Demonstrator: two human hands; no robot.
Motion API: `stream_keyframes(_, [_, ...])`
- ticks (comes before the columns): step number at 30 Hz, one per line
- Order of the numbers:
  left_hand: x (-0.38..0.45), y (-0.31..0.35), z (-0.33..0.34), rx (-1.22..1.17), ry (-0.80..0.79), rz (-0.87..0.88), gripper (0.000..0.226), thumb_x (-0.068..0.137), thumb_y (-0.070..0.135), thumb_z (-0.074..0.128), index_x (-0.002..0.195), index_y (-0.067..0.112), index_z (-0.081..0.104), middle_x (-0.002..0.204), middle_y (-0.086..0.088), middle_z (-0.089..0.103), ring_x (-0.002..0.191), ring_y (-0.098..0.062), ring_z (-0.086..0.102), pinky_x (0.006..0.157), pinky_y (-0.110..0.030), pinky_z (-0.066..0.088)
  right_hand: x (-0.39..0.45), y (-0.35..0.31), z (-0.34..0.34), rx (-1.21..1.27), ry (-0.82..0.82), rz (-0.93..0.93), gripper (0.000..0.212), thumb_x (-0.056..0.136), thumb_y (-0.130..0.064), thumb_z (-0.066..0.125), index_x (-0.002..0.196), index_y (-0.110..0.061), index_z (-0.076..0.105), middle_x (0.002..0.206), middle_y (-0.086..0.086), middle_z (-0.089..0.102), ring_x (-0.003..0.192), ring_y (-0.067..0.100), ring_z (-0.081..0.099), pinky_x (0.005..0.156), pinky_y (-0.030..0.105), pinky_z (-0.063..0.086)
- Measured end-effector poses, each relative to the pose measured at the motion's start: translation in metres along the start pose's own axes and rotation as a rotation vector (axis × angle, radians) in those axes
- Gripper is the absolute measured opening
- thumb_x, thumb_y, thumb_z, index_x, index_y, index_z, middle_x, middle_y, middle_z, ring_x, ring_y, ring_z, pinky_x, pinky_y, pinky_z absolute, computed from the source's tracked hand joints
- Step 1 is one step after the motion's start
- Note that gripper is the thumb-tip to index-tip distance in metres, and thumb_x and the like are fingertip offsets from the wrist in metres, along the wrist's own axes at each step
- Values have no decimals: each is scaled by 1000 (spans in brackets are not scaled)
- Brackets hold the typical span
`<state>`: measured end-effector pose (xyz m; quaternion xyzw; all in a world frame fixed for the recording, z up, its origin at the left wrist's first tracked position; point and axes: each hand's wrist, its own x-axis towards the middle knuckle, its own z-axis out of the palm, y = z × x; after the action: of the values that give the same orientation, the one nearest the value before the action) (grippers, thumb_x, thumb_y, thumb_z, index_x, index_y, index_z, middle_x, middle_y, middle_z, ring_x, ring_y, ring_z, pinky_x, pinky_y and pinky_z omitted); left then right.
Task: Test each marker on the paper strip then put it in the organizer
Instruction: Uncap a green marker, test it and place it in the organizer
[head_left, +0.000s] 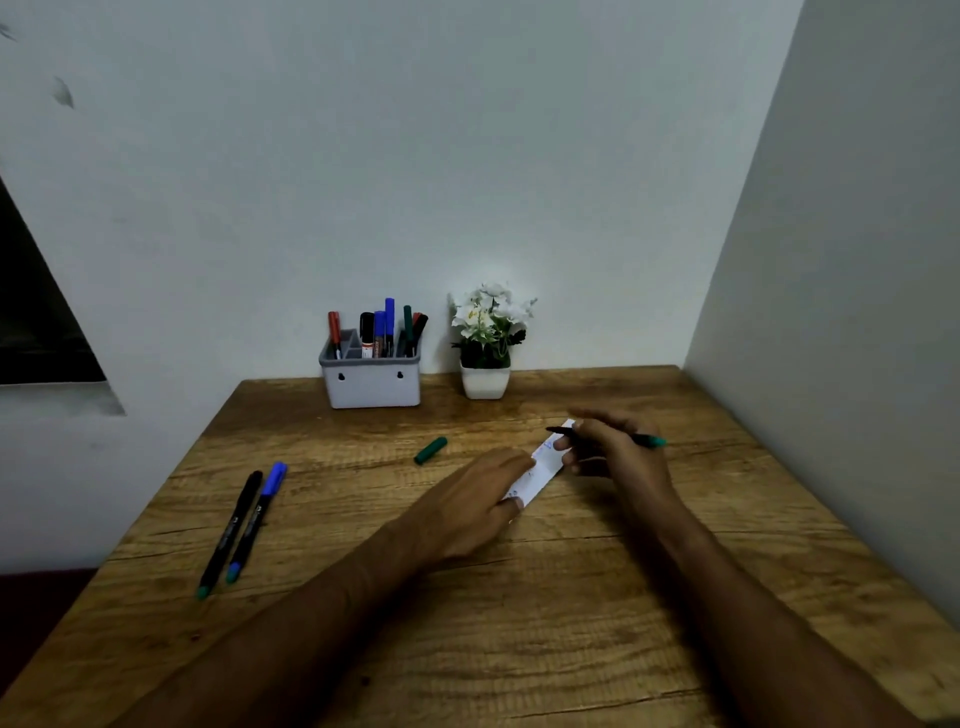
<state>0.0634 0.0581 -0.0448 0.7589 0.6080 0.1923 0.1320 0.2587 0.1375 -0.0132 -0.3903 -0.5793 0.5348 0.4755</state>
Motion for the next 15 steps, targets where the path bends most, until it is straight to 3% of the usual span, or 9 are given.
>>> stream_keyframes(3, [-1,-9,-5,1,-26,40,55,102,21,44,155,25,31,161,8,28,146,-2,22,116,-19,17,-3,5,3,-126,5,-60,16,93,-5,66,91,-8,81,85,7,80,77,25,75,65,30,60])
stream_keyframes(6, [-4,-15,-8,-15,-37,47,56,101,16,44,155,26,32,161,10,30,144,1,21,109,-9,13,-5,9,10,-254,14,-141,15,89,-3,71,82,-12,82,79,-1,78,74,9,73,61,16,55])
stream_keyframes(10, [-4,-16,-6,-32,-24,6,53,105,31,40,157,30,26,162,11,26,145,0,20,110,-15,13,-6,16,19,-345,12,-169,17,83,-2,72,90,-14,81,80,-2,78,80,8,74,72,21,59])
stream_keyframes(15, [-3,-12,-8,39,-15,-23,56,106,43,33,159,25,20,165,8,17,150,-3,11,114,-17,5,-7,23,20,-440,-30,-269,14,80,-1,74,78,-13,81,76,-3,77,77,9,73,71,23,60])
